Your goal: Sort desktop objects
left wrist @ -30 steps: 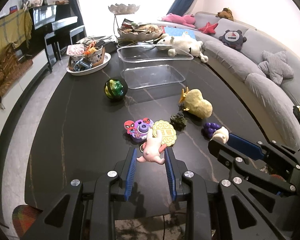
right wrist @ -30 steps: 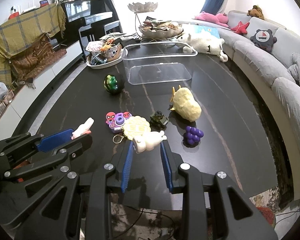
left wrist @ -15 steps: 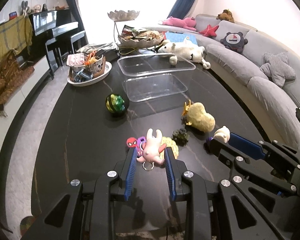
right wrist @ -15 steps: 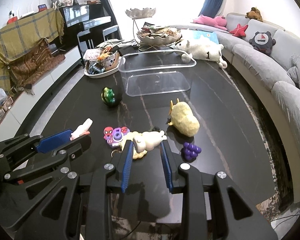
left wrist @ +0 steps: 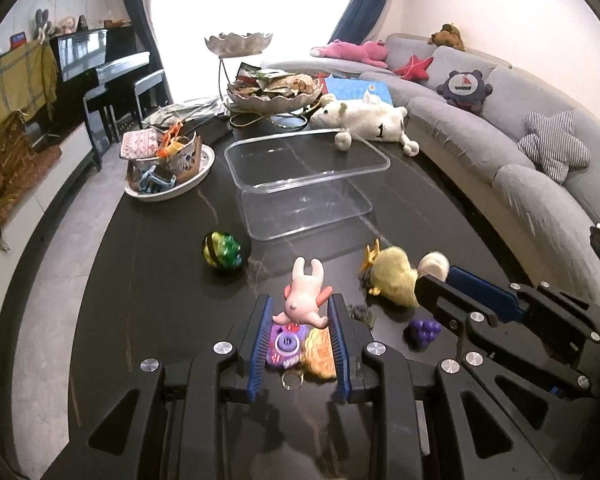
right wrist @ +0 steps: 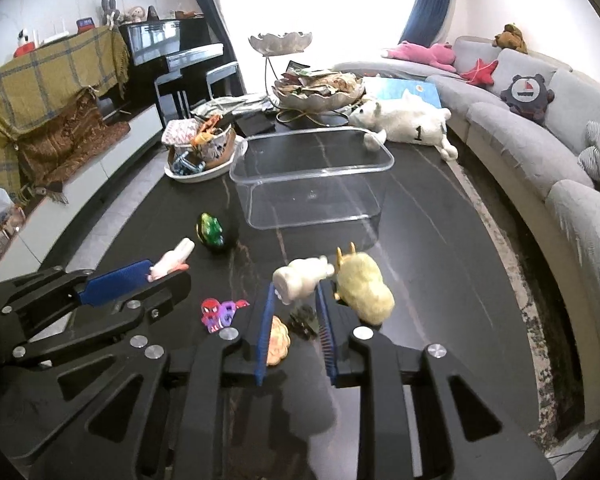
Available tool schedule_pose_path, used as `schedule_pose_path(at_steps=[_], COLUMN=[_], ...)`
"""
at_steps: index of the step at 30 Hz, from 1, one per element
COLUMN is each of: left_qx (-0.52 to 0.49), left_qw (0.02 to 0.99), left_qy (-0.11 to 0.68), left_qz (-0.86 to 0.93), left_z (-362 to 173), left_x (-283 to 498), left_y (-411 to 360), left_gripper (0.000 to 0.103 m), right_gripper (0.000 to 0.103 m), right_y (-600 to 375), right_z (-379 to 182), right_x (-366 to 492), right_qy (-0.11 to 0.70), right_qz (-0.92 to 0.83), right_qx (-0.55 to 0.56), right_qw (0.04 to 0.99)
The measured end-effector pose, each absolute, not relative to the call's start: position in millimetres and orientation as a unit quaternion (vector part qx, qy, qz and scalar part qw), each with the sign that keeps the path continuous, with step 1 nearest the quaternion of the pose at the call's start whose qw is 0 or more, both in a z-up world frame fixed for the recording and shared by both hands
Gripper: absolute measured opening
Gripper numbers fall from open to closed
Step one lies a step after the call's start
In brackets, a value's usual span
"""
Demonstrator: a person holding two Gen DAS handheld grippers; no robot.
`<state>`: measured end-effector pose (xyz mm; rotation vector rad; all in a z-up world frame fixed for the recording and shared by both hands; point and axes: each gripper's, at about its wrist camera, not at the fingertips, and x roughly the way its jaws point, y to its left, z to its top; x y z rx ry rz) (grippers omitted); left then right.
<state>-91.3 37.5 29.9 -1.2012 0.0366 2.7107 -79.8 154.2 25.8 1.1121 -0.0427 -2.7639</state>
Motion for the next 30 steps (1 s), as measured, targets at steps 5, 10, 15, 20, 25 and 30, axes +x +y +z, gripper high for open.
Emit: schedule_pose_path(at_steps=[5,10,15,20,25,30], left_qx=[-0.402,-0.407,-0.405,-0.420,-0.433,-0.431], left_qw=[0.104,0.104,0.108,0.108,0.115,0.122], left_qy=[0.006,0.002,-0.005,-0.017,-0.020,-0.012], left_qz=[0.910,0.907,0.908,0.901,0.894,0.894], left_z=[37,33,27,13,4,6], left_x=[-113,-128,-129,-126,-118,-109], left_y=[37,38,37,31,34,41], left_gripper=[0.025,0.025,0.025,0.025,0.025,0.025], right_gripper=[0.011,0.009,0.009,0.009,0.010,0.010], right_y=[153,153,154,168,181,186], right_z=[33,30,26,21,8,-1], right_x=[-101,-118,-120,-113,-103,-92], right_qy=[-0.021,-0.030,-0.021,-0.024,-0.029,-0.028], right_qz=[-0.927,-0.923,-0.920,-0.922,-0.917,-0.913], right_qx=[0.362,0.370,0.375,0.376,0.391,0.400], right_qw=[0.096,0.102,0.108,0.090,0.073,0.069])
